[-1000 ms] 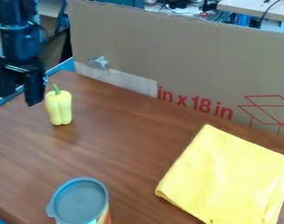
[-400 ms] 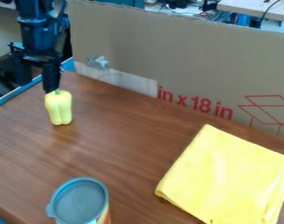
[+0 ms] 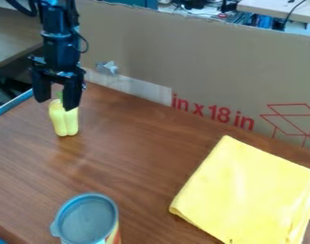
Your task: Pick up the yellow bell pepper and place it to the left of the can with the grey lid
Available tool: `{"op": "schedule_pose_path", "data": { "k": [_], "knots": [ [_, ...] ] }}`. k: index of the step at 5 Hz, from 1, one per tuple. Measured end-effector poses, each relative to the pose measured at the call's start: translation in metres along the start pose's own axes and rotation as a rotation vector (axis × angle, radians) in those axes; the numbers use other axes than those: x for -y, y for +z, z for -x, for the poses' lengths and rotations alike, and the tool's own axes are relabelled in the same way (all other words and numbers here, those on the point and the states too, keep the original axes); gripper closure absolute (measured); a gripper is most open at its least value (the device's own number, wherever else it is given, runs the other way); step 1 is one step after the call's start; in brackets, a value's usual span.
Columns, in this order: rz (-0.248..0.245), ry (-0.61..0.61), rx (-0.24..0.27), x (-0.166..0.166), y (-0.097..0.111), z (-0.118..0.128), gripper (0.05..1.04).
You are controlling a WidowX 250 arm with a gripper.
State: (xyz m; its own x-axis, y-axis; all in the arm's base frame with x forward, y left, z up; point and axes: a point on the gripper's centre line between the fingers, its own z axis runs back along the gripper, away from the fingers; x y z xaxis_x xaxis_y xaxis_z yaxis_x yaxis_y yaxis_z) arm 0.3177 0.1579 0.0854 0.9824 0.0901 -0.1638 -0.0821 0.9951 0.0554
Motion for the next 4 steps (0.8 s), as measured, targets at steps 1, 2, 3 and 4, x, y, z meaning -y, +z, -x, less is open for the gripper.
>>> {"op": "schedule_pose_path", "data": {
  "k": [1,2,3,4],
  "knots": [
    [-0.013,0.012,0.001,0.0006,-0.0009,-0.0055,0.085],
    [-0.015,0.035,0.008,-0.0019,0.0023,-0.0122,0.172],
    [-0.015,0.046,0.006,-0.0024,0.0033,-0.0131,0.443],
    [-0.015,0.045,0.008,-0.0029,0.0038,-0.0129,0.714]
  ]
}}
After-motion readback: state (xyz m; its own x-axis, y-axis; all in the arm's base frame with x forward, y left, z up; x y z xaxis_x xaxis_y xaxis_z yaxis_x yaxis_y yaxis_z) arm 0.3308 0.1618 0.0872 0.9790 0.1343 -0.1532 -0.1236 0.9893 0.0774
